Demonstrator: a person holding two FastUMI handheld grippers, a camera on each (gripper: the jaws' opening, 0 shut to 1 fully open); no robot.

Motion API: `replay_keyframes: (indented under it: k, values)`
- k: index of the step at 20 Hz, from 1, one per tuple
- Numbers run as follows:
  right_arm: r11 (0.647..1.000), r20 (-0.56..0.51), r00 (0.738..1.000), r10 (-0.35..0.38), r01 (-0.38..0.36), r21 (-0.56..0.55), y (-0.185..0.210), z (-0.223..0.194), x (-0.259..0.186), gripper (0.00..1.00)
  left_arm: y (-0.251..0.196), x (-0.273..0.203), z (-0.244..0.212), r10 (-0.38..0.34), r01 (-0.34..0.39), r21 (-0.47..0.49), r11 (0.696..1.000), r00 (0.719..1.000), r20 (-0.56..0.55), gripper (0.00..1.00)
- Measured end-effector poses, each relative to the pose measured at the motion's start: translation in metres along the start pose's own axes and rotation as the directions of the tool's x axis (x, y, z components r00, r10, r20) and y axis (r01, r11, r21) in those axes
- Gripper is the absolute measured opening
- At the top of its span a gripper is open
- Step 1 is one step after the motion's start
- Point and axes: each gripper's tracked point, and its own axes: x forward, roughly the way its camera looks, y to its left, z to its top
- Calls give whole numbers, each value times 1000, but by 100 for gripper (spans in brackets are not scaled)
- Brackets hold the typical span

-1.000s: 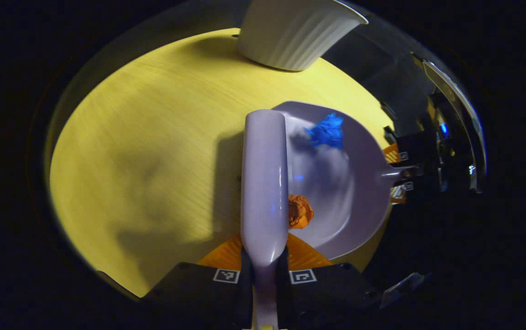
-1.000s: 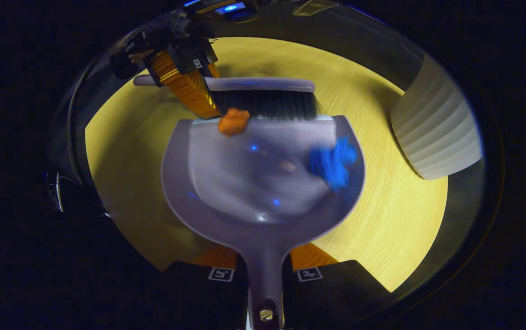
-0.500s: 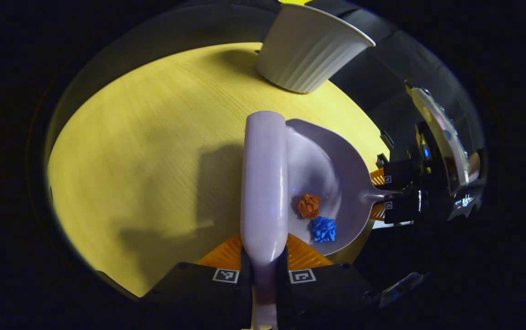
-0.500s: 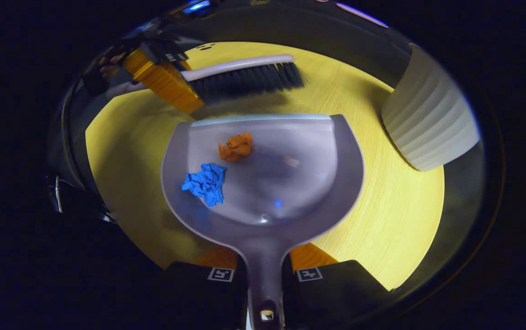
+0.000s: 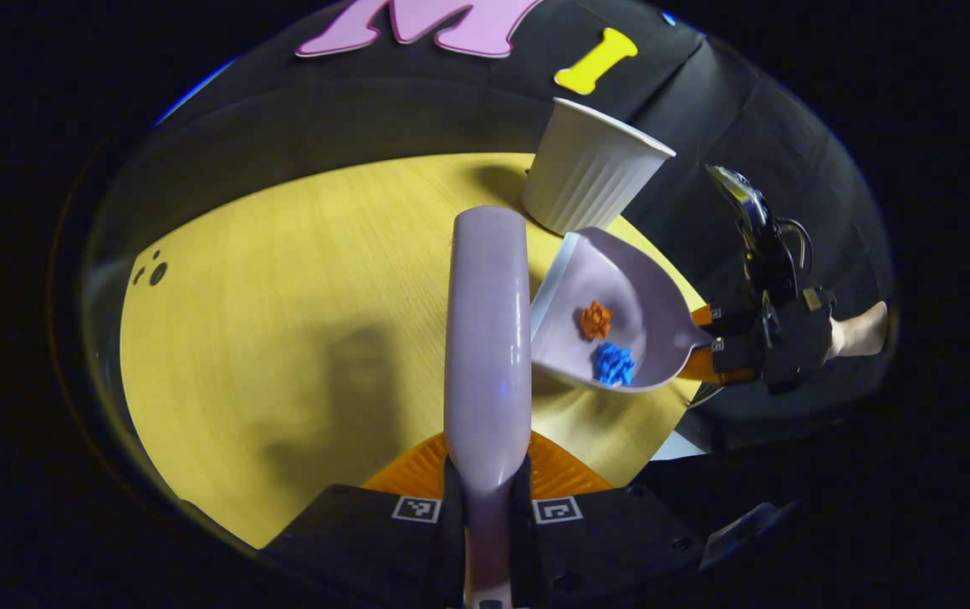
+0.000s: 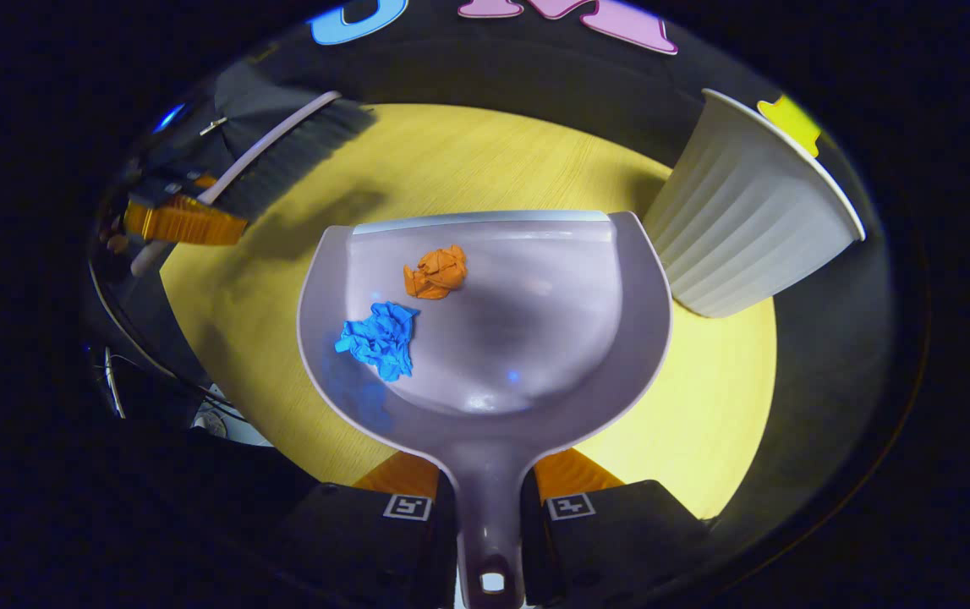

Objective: Pick up the small broom and dustpan from the desktop, sweep the trash into the dustpan with the broom, and then empty the trash into the garbage bin.

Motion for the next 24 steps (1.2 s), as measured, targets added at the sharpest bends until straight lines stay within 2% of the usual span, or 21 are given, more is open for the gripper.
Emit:
replay_keyframes:
  k: [4,5,6,8,10,11,12,15,16,18,20,21,22,23,24]
  values:
    - [999,26,999,24,-25,24,-27,40,-64,34,-7,-41,-29,64,-62,-35,997,996,56,25]
    - [999,31,999,29,-30,42,-34,49,-80,31,-12,-49,-35,72,-68,-46,997,995,69,25]
    - [998,39,999,20,-22,50,-43,57,-94,34,-15,-57,-46,69,-64,-64,996,994,79,25]
    - [998,68,998,-4,0,61,-60,76,-127,34,-30,-68,-66,48,-40,-93,995,996,80,25]
    - [995,100,995,-13,3,103,-74,91,-157,35,-44,-77,-88,38,-32,-83,996,997,74,25]
    - [991,110,994,-9,-6,137,-80,99,-167,39,-50,-80,-97,34,-29,-74,997,997,67,25]
    - [985,121,993,-7,-14,173,-89,109,-174,34,-53,-82,-106,30,-26,-72,997,998,59,25]
    - [968,158,986,-47,6,250,-122,135,-185,34,-63,-86,-117,11,-4,-113,994,999,53,27]
    - [960,161,985,-62,15,279,-134,142,-188,34,-63,-87,-115,5,3,-138,990,998,56,25]
    - [936,158,984,-82,22,351,-164,155,-186,34,-65,-90,-111,0,12,-181,983,998,66,25]
    - [923,158,979,-132,63,379,-194,168,-186,34,-60,-97,-102,12,5,-201,980,996,84,25]
    - [915,159,974,-163,89,394,-211,174,-185,30,-54,-100,-98,25,-6,-209,978,996,88,25]
    - [905,159,970,-186,106,411,-224,178,-182,34,-46,-101,-94,34,-13,-221,975,995,90,25]
    - [894,157,965,-213,127,430,-239,180,-177,34,-39,-103,-90,39,-17,-236,972,995,92,25]
    - [882,148,960,-239,151,446,-250,179,-172,30,-32,-104,-88,49,-25,-251,968,995,90,25]
